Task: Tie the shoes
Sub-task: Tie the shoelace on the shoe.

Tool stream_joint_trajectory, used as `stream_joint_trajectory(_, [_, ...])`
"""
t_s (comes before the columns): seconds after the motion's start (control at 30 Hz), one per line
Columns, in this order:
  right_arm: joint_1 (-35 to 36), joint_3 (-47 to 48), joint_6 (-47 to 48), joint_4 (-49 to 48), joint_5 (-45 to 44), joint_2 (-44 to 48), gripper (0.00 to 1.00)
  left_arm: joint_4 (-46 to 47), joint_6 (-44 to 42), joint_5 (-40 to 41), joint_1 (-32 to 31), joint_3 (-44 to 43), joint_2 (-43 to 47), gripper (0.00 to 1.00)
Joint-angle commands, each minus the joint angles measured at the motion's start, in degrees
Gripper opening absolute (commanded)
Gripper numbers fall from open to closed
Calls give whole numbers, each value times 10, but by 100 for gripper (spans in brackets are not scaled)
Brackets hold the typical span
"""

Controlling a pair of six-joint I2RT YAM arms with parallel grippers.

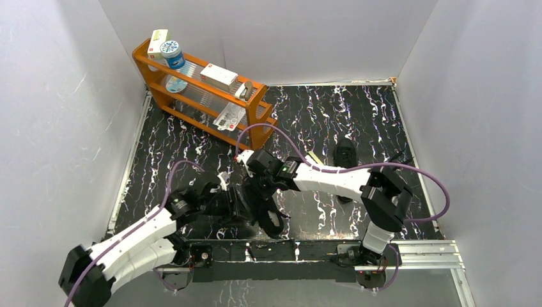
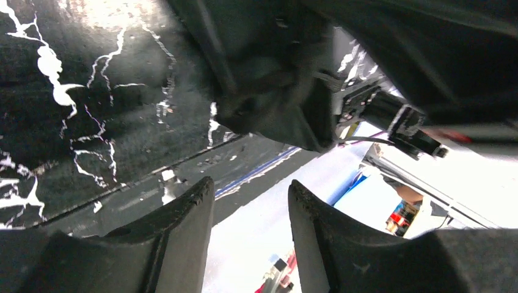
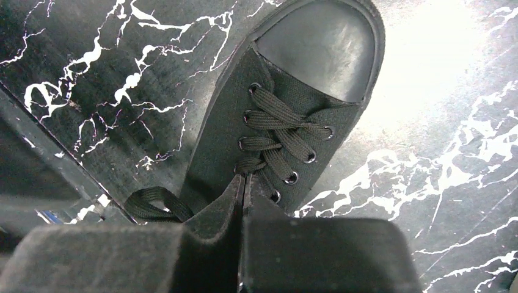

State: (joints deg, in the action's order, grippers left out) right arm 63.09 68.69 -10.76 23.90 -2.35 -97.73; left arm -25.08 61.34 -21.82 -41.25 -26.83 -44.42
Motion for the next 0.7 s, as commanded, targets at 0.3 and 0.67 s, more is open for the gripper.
stream_joint_trajectory(0.3, [0, -17, -17, -41, 7, 55, 5, 267, 79, -25, 2, 102, -62, 51])
stream_joint_trajectory(0.67, [-5, -31, -20, -46, 20, 64, 5, 243, 101, 26, 4, 117, -13, 55])
